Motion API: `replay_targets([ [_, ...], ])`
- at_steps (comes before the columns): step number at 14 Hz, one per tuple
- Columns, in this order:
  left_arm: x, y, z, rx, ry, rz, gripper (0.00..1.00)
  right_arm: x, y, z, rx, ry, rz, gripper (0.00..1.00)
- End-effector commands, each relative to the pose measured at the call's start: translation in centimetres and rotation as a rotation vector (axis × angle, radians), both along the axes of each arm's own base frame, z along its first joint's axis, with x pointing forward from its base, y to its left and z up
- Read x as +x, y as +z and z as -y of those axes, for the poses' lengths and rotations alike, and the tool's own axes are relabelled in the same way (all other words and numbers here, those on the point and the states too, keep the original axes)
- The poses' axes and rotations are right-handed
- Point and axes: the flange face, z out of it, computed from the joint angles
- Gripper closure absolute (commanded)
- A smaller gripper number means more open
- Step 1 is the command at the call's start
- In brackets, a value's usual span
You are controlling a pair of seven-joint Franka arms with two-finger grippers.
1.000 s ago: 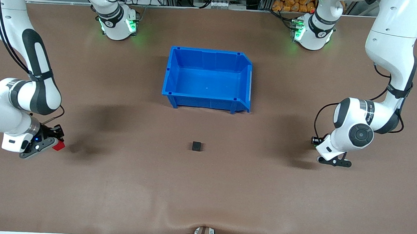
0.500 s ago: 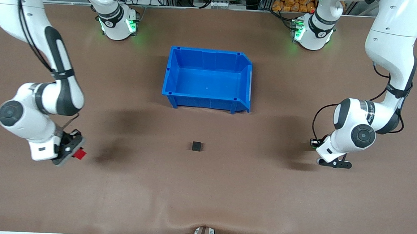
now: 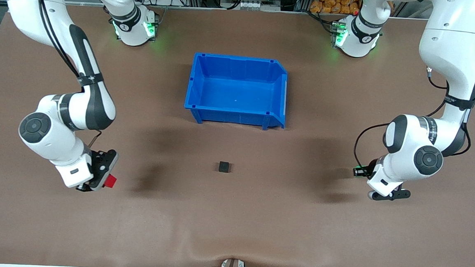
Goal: Attach green and red cubes to black cube
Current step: 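Carry the red cube with the right gripper toward the black cube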
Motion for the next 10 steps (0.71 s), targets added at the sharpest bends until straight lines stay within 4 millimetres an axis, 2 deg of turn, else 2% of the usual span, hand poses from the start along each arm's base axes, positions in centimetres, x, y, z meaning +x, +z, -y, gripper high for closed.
replay_targets([
  [1,0.2,1.5,2.7,-0.026,0.136,-0.001,1.0,0.2,-1.5,-5.1,-0.024,0.142,-0.035,1.0],
  [5,0.5,2.7,6.1,-0.072,0.321,0.003,1.0,-1.7,-3.8,-14.0,-0.037,0.255,-0.101,1.0],
  [6,0.7,3.1,6.3,-0.076,0.348,0.008,1.0,-1.9,-4.5,-16.2,-0.047,0.254,-0.134,1.0],
  [7,0.6,3.3,7.3,-0.093,0.371,0.002,1.0,-2.2,-5.2,-18.1,-0.059,0.232,-0.167,1.0],
  [8,1.0,4.1,7.5,-0.114,0.407,0.01,1.0,-2.5,-5.7,-19.7,-0.064,0.217,-0.178,1.0],
  [10,1.2,4.9,9.1,-0.148,0.454,0.008,1.0,-2.2,-6.6,-20.9,-0.055,0.174,-0.175,1.0],
])
